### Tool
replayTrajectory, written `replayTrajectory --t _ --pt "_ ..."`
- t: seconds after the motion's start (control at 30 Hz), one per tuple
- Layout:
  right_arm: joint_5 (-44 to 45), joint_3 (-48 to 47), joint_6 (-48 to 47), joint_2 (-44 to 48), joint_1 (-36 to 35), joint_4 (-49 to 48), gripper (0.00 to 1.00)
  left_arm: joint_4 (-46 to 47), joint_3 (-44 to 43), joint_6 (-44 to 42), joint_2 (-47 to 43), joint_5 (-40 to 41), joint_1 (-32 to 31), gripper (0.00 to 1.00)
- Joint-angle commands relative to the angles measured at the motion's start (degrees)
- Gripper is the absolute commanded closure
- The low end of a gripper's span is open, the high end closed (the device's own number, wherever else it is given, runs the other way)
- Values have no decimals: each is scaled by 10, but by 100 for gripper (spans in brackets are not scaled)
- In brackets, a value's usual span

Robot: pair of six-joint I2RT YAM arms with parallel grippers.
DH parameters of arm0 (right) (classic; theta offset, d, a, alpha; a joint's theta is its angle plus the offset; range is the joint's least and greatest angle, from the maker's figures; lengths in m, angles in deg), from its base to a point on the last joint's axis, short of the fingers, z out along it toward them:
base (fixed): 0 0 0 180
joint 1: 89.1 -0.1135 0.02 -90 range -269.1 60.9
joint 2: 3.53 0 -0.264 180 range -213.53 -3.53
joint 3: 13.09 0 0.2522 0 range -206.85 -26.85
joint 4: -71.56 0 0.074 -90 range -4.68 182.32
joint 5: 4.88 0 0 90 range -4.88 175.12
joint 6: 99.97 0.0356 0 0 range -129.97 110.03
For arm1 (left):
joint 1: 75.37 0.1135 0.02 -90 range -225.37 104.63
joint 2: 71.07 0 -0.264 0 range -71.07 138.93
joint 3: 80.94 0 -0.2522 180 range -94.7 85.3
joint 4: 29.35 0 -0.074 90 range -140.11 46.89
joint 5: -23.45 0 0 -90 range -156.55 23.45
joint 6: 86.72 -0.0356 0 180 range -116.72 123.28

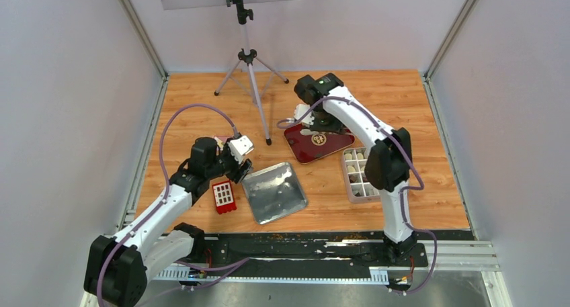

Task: Pack the chocolate
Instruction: Pick up the fake chocolate from the plate, then place the fake chocolate in the packing box.

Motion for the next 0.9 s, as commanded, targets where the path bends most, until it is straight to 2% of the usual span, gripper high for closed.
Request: replayTrajectory --t 0.0,0.17,0.33,0.5,0.7,0.87 --pt "12 83 11 91 15 30 88 16 -4 11 5 -12 4 33" --pt "26 217 14 202 41 47 87 21 -4 12 12 -14 4 33" --pt "81 363 -29 341 61 47 88 35 0 16 23 -17 4 33" --pt "119 480 -82 426 95 47 87 50 0 24 36 -23 4 33" --pt "136 540 -157 491 111 47 87 51 -2 23 41 -23 4 33" --pt "140 575 -178 503 111 47 86 53 -3 24 40 -22 4 33"
